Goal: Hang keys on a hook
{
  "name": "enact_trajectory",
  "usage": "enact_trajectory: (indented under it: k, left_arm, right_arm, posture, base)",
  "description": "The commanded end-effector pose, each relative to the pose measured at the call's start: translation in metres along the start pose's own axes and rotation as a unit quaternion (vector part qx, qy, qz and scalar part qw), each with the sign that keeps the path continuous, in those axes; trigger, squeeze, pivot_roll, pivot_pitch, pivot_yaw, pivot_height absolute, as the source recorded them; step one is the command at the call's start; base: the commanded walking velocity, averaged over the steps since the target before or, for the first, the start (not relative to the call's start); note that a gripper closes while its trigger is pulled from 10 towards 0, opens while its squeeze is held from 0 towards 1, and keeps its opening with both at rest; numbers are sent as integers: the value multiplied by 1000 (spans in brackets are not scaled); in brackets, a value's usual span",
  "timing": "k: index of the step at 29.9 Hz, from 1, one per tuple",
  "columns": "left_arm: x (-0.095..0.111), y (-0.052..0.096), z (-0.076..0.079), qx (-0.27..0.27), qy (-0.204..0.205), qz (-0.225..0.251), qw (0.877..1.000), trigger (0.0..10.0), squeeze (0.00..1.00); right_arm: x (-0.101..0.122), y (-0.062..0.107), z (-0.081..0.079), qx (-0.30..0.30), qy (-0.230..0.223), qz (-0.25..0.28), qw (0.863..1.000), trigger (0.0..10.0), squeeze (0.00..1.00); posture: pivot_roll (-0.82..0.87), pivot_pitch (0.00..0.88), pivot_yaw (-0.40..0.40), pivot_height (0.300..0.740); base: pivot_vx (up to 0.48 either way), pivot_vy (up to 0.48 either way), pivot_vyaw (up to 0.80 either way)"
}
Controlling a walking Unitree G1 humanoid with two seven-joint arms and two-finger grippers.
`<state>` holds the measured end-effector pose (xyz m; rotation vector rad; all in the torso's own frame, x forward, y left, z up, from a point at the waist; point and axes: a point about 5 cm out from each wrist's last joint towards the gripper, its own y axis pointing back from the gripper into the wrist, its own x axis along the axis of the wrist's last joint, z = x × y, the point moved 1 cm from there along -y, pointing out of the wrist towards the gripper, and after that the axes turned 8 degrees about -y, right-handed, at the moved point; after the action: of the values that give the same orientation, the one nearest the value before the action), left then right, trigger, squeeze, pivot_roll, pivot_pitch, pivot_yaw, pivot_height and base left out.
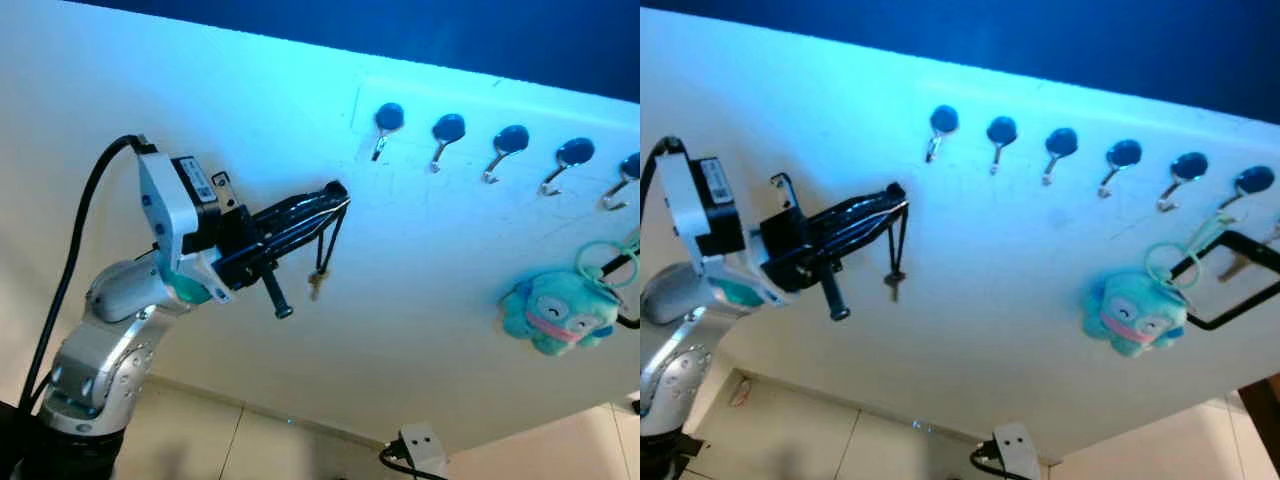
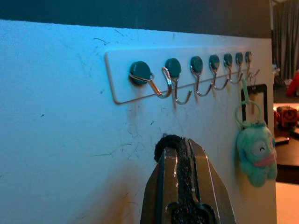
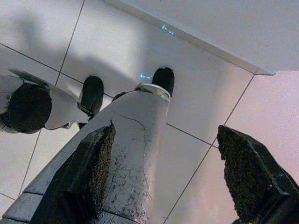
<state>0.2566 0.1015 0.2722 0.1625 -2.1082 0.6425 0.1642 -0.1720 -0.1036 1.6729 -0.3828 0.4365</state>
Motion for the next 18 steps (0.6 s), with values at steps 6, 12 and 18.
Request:
enact_trajectory:
  k: [6,12,18]
  left_arm:
    - [25,2,-15,33,-4,56,998,10000,0]
    - [34,8,-21,38,-7,66,997,10000,0]
    - [36,8,-21,35,-7,66,997,10000,0]
  right_arm:
    - [-18,4,6,-7,-1,-31,999,10000,0]
    - [-18,4,6,-7,1,-32,999,10000,0]
    - [-17,4,6,-7,4,-31,999,10000,0]
  posture:
    - [151,46,22,740]
    - [151,44,20,740]
    - [153,41,19,740]
  base:
    - [0,0,0]
    - [0,0,0]
    - [0,0,0]
